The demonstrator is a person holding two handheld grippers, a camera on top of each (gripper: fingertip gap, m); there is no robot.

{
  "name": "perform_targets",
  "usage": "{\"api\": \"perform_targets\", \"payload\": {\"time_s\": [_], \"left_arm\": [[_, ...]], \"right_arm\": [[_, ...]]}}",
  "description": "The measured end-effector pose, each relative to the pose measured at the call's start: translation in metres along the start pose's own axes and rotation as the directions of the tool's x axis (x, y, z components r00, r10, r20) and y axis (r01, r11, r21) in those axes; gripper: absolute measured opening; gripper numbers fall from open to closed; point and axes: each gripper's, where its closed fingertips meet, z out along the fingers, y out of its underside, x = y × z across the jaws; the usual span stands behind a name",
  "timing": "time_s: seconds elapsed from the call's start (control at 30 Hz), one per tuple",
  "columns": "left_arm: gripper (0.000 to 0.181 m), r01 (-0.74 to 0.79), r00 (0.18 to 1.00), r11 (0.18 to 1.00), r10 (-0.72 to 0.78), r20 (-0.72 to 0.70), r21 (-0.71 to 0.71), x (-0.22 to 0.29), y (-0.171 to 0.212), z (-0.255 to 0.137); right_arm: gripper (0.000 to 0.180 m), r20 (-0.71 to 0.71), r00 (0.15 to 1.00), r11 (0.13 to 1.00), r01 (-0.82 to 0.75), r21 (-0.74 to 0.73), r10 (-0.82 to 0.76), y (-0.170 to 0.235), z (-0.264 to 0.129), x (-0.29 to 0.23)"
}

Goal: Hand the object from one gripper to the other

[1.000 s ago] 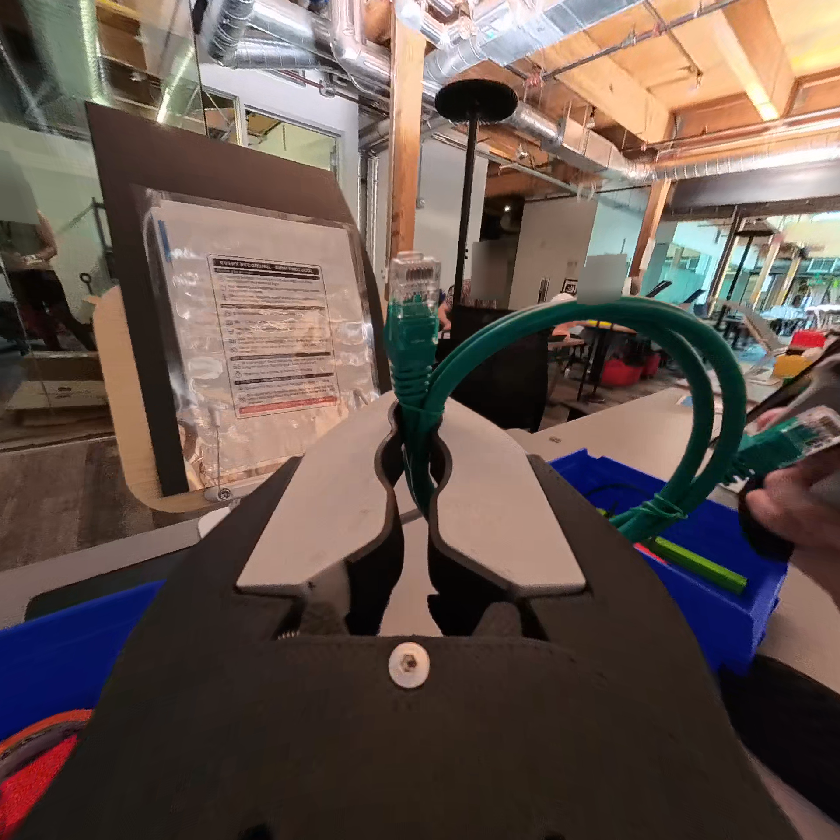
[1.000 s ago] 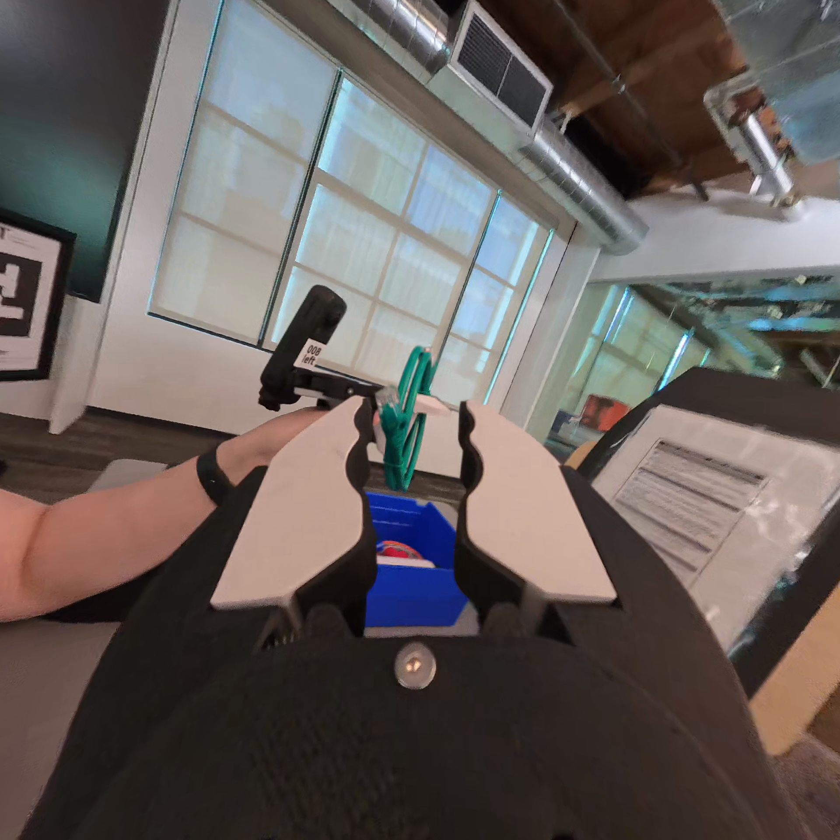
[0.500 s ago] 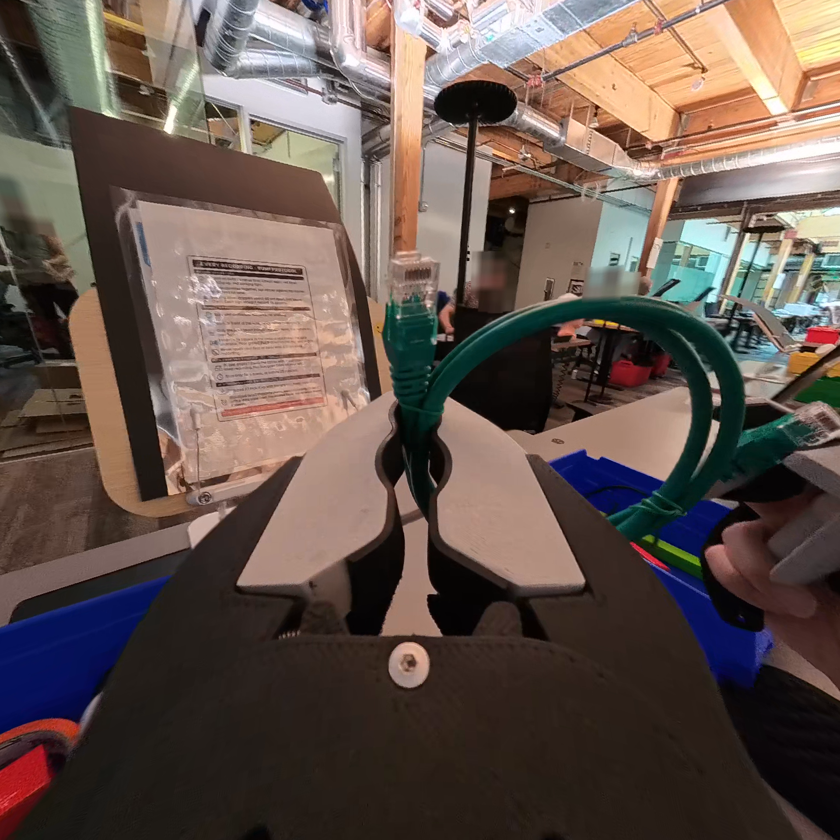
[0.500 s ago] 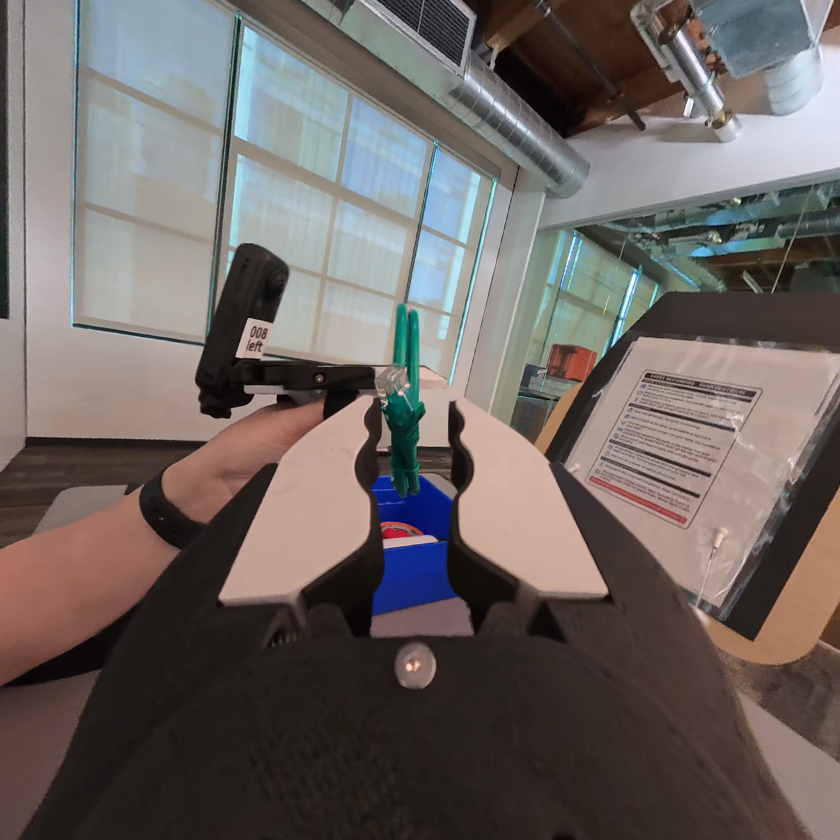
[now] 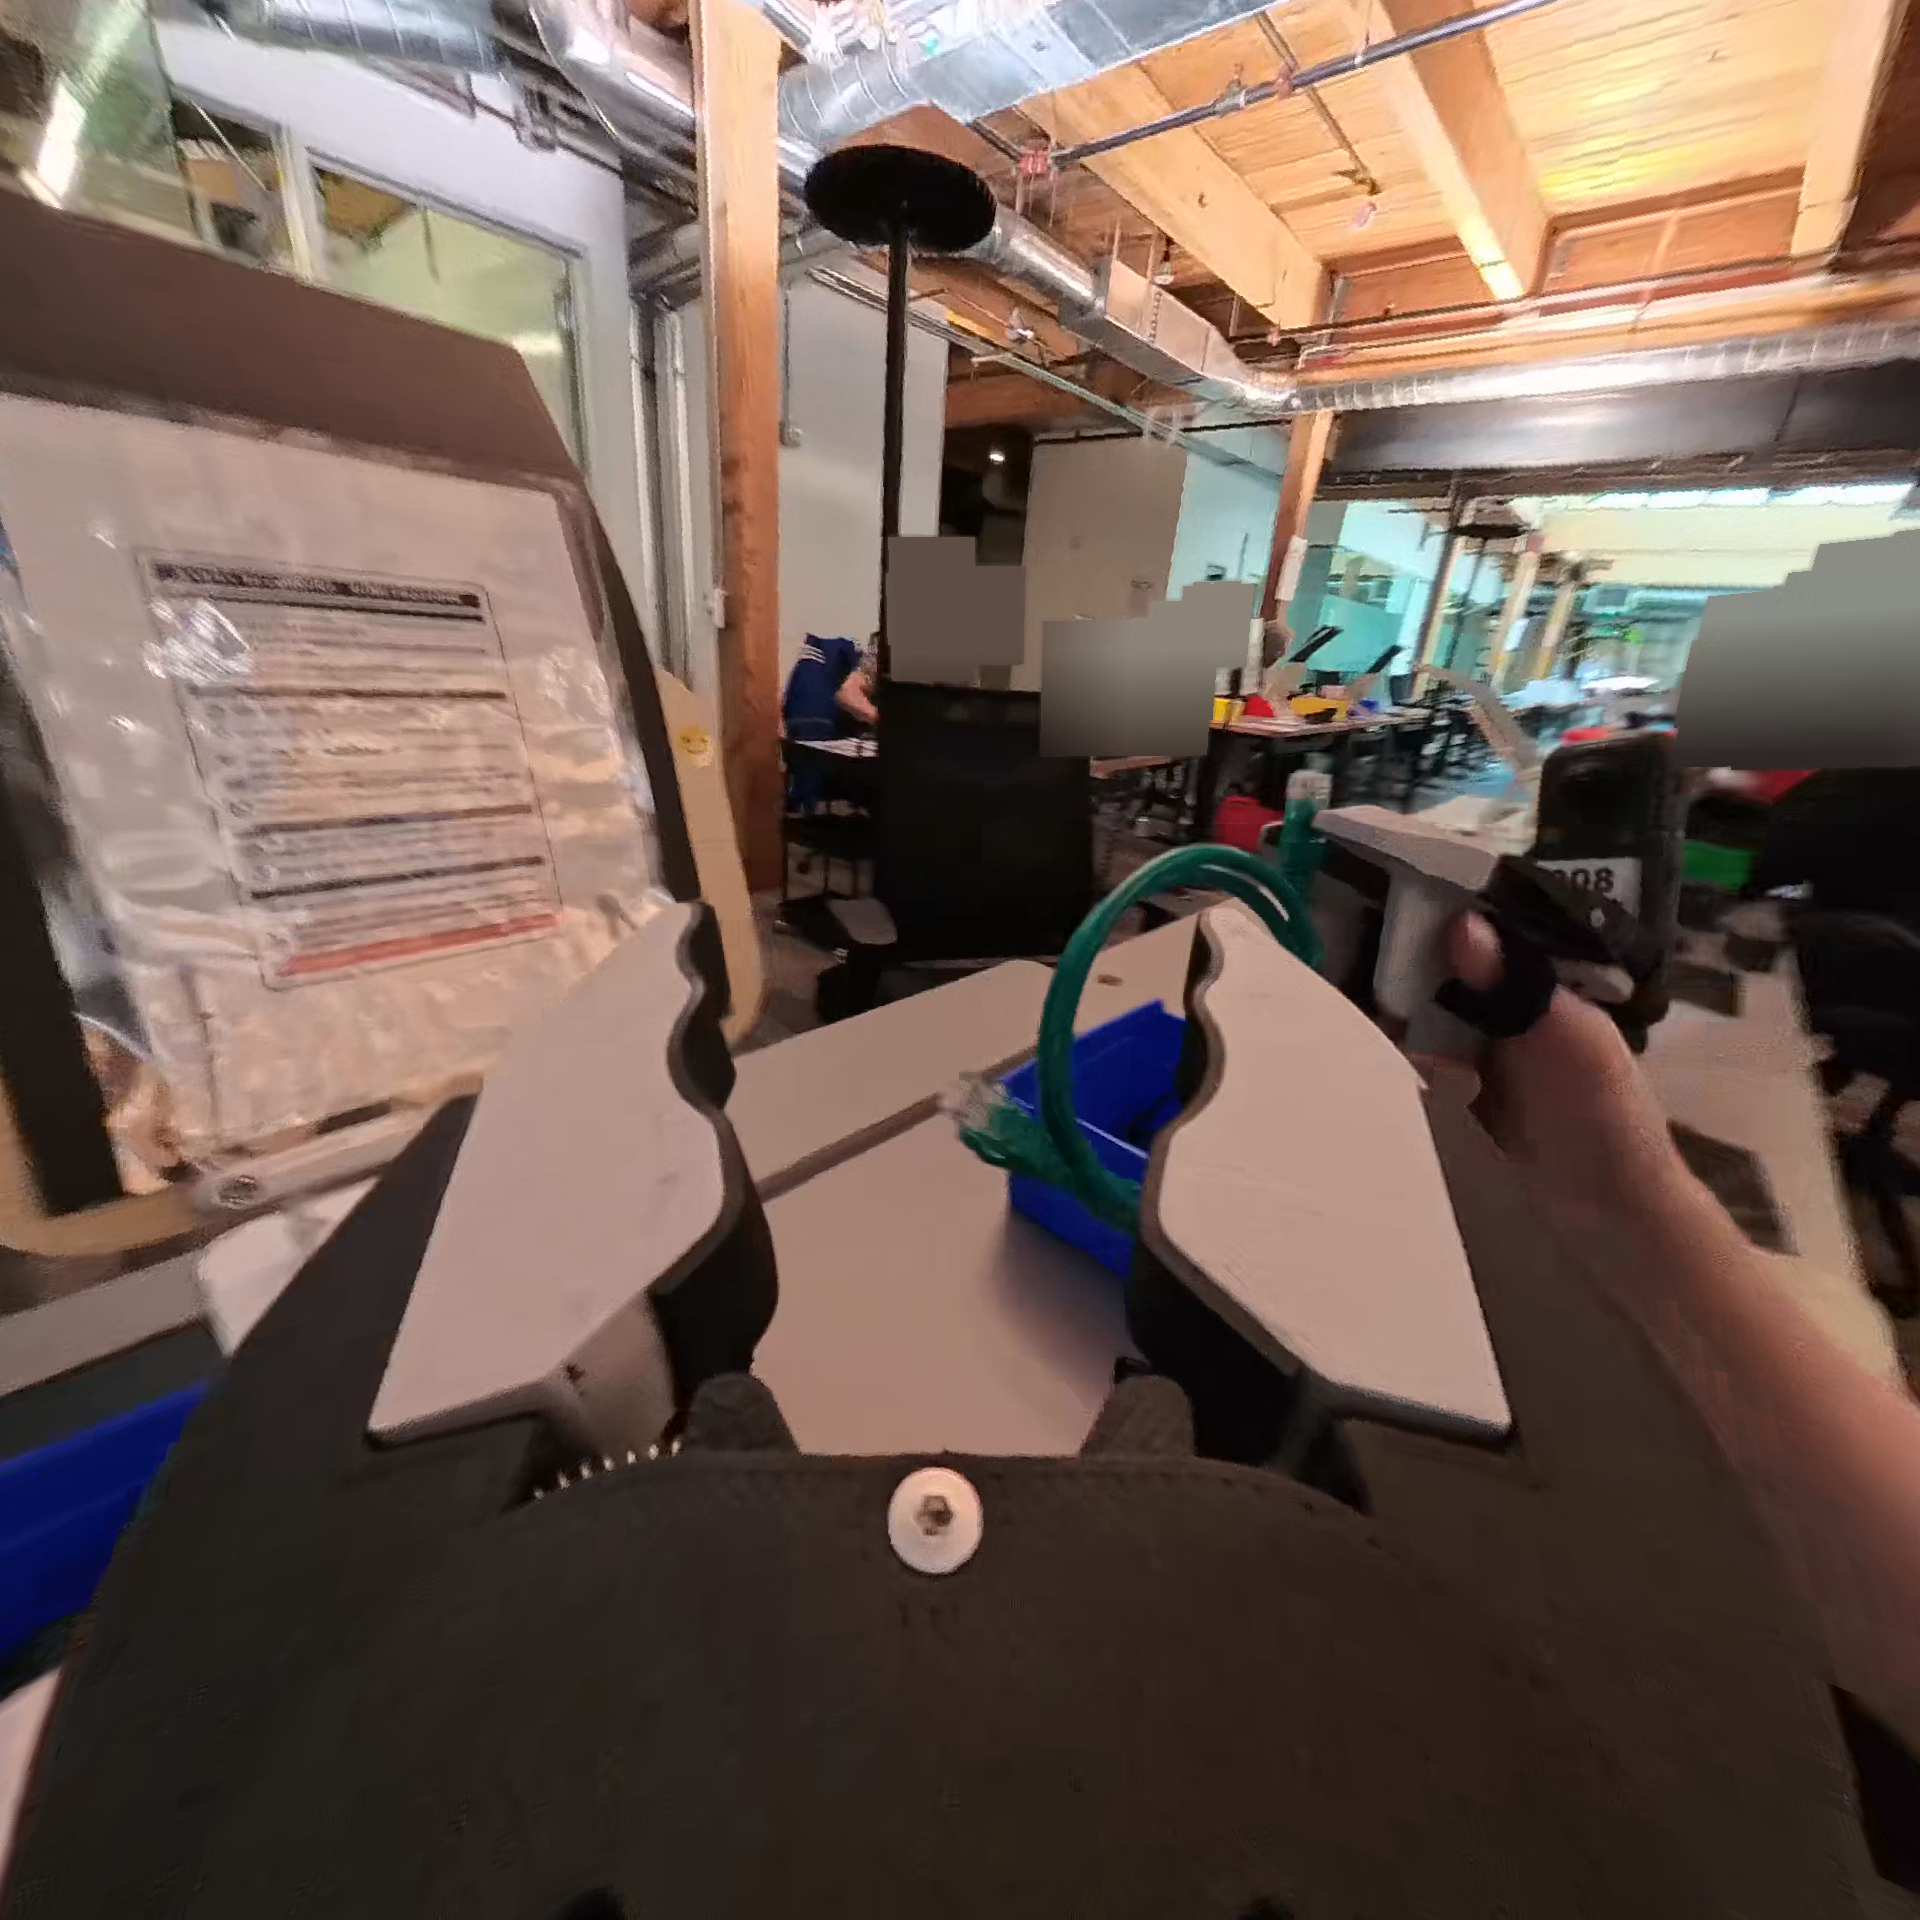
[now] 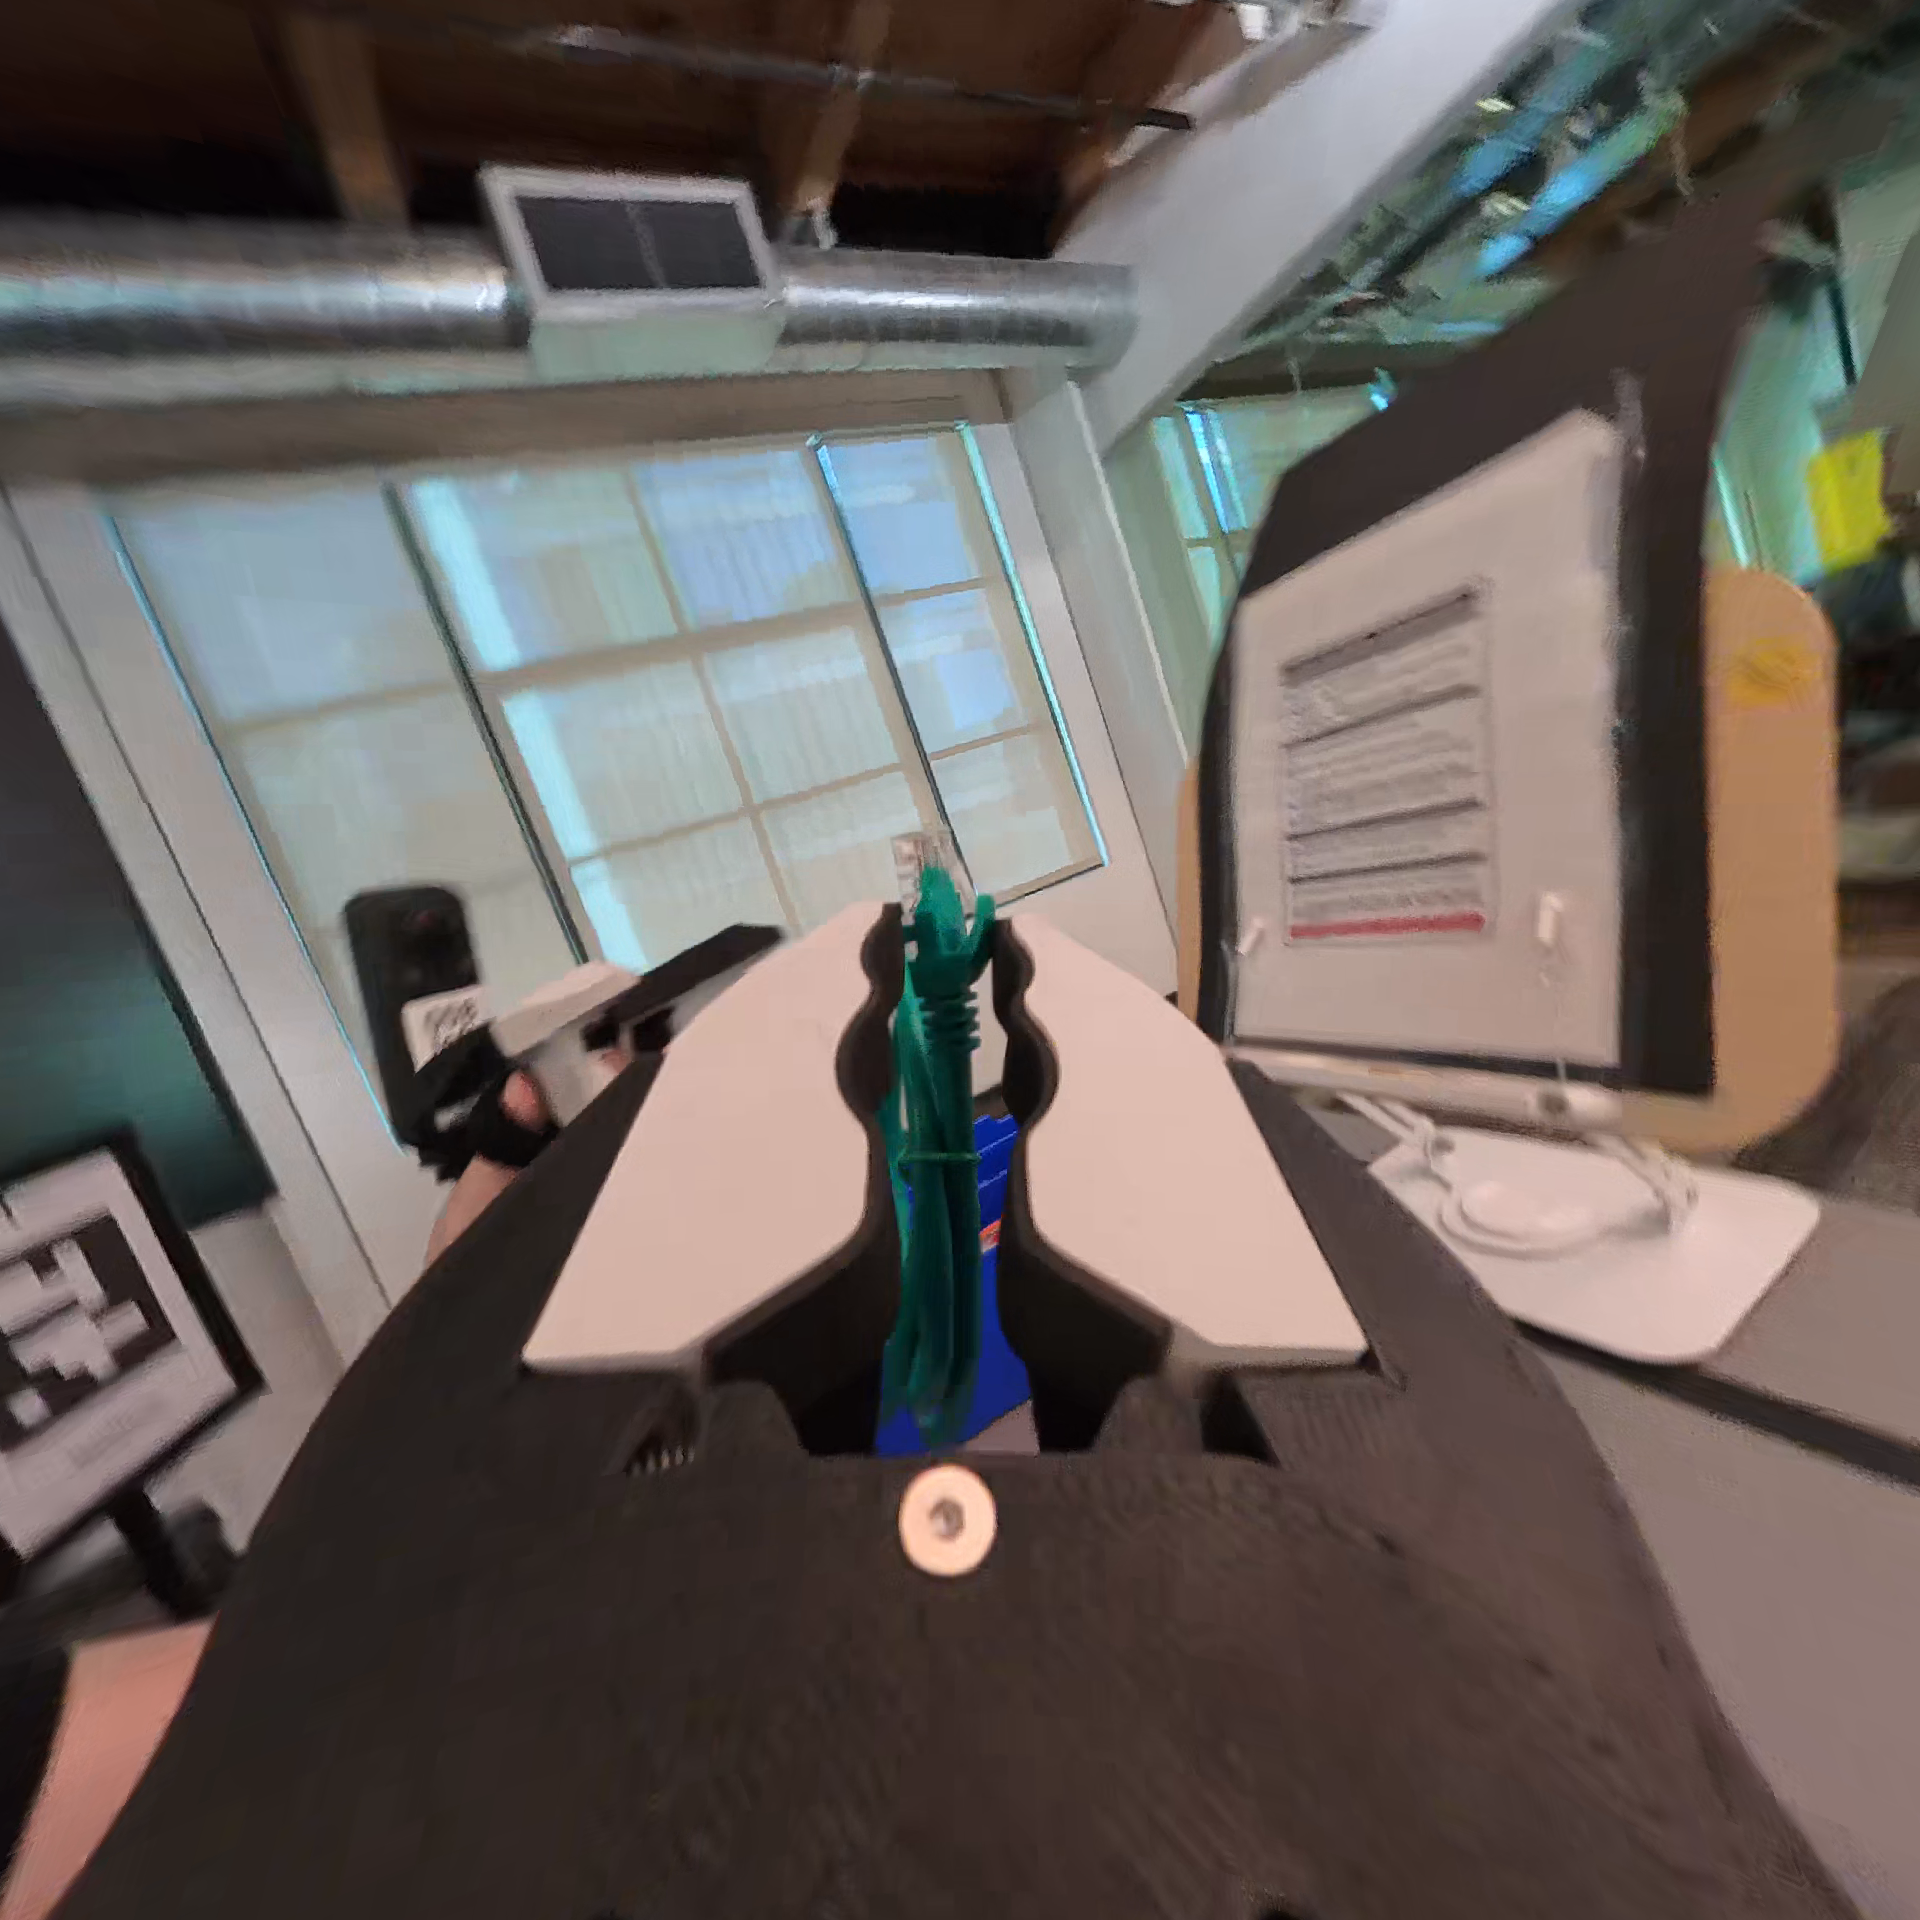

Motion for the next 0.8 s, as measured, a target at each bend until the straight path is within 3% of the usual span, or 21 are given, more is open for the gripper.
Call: {"api": "perform_targets", "payload": {"time_s": [0.13,0.2,0.33,0.5,0.7,0.8], "left_arm": [[0.082,-0.142,0.988,0.990,0.141,0.070,0.008,-0.005,-0.009,-0.007],[0.079,-0.164,0.984,0.986,0.164,0.069,-0.002,-0.003,-0.008,-0.007],[0.076,-0.207,0.976,0.976,0.210,0.054,-0.062,0.001,0.006,0.000],[0.071,-0.312,0.949,0.933,0.314,-0.018,-0.179,0.013,0.035,0.012],[0.070,-0.359,0.921,0.878,0.280,-0.270,-0.317,0.045,0.085,0.019],[0.062,-0.426,0.858,0.826,0.239,-0.455,-0.369,0.073,0.111,0.010]], "right_arm": [[0.016,-0.035,0.930,0.929,-0.363,0.078,0.366,0.000,-0.027,0.075],[0.016,-0.010,0.894,0.891,-0.444,0.094,0.447,0.004,-0.034,0.093],[0.015,-0.029,0.892,0.893,-0.450,0.035,0.451,0.019,-0.033,0.102],[0.016,0.008,0.933,0.910,-0.350,-0.221,0.360,0.043,-0.017,0.069],[0.016,0.042,0.976,0.908,-0.182,-0.379,0.213,0.057,-0.003,0.026],[0.016,0.044,0.989,0.914,-0.114,-0.388,0.142,0.050,-0.003,0.014]]}}
